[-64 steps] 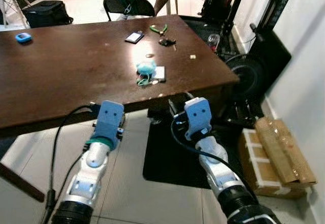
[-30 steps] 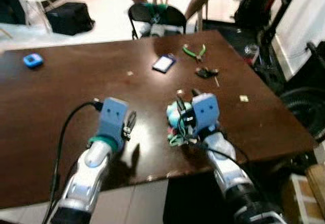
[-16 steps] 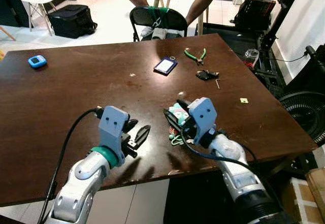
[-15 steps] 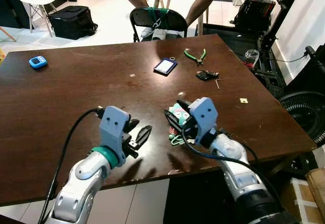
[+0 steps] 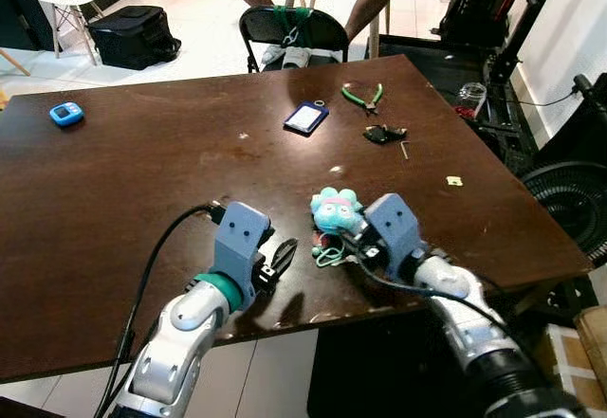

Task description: Hang keys on a hook

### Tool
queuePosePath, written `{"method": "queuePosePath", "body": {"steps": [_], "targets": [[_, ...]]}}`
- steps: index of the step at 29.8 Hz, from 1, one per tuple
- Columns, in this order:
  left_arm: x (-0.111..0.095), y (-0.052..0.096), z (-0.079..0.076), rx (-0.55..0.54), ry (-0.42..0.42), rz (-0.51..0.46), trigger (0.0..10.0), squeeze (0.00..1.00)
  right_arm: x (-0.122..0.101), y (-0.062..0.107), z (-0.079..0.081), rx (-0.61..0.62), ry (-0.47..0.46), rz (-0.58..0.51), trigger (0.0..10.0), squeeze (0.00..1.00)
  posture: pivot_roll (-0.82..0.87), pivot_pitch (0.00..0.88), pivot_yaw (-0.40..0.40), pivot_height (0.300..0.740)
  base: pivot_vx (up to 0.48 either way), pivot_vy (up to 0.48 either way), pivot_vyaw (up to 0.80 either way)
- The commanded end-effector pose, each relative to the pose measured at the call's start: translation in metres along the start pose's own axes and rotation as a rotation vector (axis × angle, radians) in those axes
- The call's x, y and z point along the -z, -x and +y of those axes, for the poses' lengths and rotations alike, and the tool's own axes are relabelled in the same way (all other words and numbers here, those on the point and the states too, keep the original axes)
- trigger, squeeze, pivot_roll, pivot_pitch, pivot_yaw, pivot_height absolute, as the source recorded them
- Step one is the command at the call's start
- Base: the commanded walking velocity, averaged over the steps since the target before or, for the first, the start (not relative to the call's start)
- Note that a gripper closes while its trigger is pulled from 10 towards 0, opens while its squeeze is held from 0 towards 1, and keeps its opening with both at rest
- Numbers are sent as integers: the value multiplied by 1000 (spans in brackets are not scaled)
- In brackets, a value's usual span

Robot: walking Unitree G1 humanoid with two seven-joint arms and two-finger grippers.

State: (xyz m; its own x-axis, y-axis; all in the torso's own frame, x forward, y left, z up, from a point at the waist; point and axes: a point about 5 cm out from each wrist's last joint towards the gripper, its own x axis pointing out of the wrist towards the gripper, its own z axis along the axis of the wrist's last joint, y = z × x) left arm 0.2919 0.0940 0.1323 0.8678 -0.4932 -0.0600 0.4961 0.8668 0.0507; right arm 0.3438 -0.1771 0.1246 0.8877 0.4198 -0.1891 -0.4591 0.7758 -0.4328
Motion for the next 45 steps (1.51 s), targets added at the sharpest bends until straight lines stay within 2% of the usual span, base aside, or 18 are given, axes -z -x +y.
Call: {"method": "queuePosePath", "body": {"steps": [1, 4, 5, 6, 7, 9, 10, 11, 12, 13, 16, 18, 20, 25, 27, 32, 38, 45], "targets": [[5, 2, -1, 6, 7, 26, 10000, 0, 11, 9, -21, 59, -50, 78, 10000, 0, -105, 99, 115, 740, 0, 0, 0], [5, 1, -1, 8, 8, 27, 10000, 0, 13, 13, -28, 74, -87, 82, 10000, 0, -105, 99, 115, 740, 0, 0, 0], [5, -1, -1, 9, 9, 25, 10000, 0, 17, 18, -37, 88, -192, 82, 10000, 0, -118, 96, 116, 740, 0, 0, 0], [5, -1, -1, 9, 9, 25, 10000, 0, 17, 18, -37, 88, -192, 82, 10000, 0, -118, 96, 116, 740, 0, 0, 0], [5, -3, -1, 8, 9, 21, 10000, 0, 19, 20, -40, 83, -278, 75, 10000, 0, -117, 95, 116, 740, 0, 0, 0], [4, -6, -2, 6, 7, 14, 10000, 0, 16, 19, -33, -8, -399, 31, 10000, 0, -115, 93, 112, 740, 0, 0, 0], [4, -6, -2, 6, 7, 14, 10000, 0, 16, 19, -33, -8, -399, 31, 10000, 0, -115, 93, 112, 740, 0, 0, 0], [4, -7, -2, 4, 7, 11, 10000, 0, 12, 18, -27, -63, -410, 10, 10000, 0, -111, 92, 108, 740, 0, 0, 0], [4, -7, -2, 4, 7, 11, 10000, 0, 12, 18, -27, -63, -410, 10, 10000, 0, -111, 92, 108, 740, 0, 0, 0], [4, -7, -2, 2, 7, 9, 10000, 0, 5, 18, -20, -135, -400, -19, 10000, 0, -112, 92, 106, 740, 0, 0, 0], [4, -6, -1, -2, 8, 8, 10000, 0, 0, 21, -14, -198, -378, -32, 10000, 0, -116, 92, 103, 740, 0, 0, 0], [3, -6, -1, -5, 9, 8, 10000, 0, -5, 32, -2, -320, -322, -26, 10000, 0, -125, 96, 98, 740, 0, 0, 0], [3, -7, -1, -6, 10, 7, 10000, 0, -4, 37, 2, -357, -297, -12, 10000, 0, -128, 96, 97, 740, 0, 0, 0], [3, -7, 0, -6, 10, 7, 10000, 0, -3, 40, 3, -378, -275, 5, 10000, 0, -130, 97, 97, 740, 0, 0, 0], [3, -8, 0, -5, 13, 2, 10000, 0, 6, 46, 1, -399, -166, 78, 10000, 0, -139, 101, 98, 740, 0, 0, 0], [3, -8, 0, -2, 15, 0, 10000, 0, 8, 50, -4, -406, -122, 104, 10000, 0, -142, 101, 99, 740, 0, 0, 0], [3, -9, 0, -3, 16, 0, 10000, 0, 6, 50, -16, -356, -152, 108, 10000, 0, -143, 102, 99, 740, 0, 0, 0], [2, -9, 0, -7, 16, 0, 10000, 0, 4, 43, -13, -355, -169, 96, 10000, 0, -132, 104, 101, 740, 0, 0, 0]]}}
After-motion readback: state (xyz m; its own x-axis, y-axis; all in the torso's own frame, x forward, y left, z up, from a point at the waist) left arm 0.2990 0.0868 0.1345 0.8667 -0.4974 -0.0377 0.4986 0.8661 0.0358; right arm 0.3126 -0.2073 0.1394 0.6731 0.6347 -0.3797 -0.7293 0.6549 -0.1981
